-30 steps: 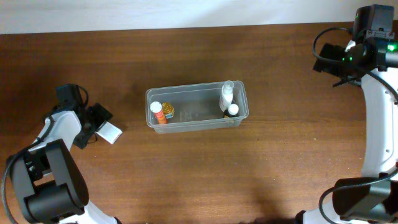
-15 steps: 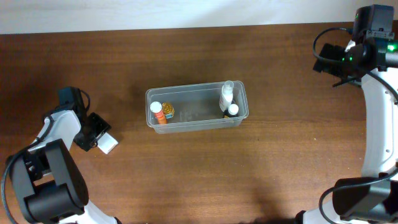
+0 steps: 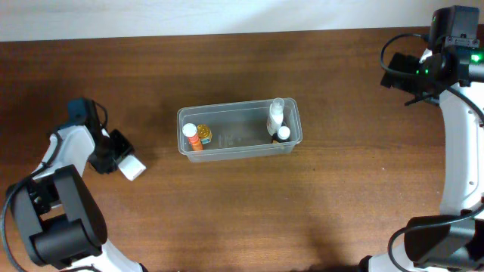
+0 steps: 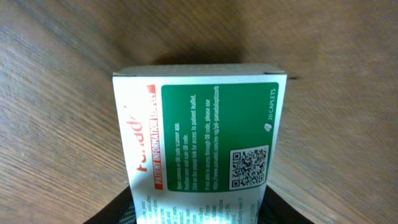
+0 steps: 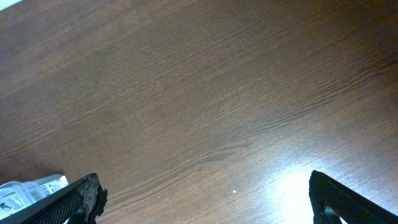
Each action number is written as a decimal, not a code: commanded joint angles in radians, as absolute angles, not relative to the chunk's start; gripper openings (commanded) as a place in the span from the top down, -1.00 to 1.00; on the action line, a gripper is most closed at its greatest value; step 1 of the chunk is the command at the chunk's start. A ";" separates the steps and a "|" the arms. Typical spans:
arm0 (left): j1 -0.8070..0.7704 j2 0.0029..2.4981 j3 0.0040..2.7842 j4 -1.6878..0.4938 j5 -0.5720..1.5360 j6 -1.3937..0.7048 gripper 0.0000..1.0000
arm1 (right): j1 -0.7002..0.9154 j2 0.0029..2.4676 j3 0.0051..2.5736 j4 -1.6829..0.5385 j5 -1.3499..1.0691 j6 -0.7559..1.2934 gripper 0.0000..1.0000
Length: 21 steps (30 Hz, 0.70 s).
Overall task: Pack container
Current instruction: 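Lower the left gripper onto the Panadol box and grasp it, then lift the Panadol box and lower it into the container's middle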
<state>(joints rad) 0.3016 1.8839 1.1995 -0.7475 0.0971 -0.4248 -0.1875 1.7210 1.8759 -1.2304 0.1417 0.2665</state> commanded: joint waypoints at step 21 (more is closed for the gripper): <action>-0.073 1.887 1.887 -0.992 0.207 0.080 0.06 | -0.191 1.713 1.885 -1.231 0.150 0.279 -0.97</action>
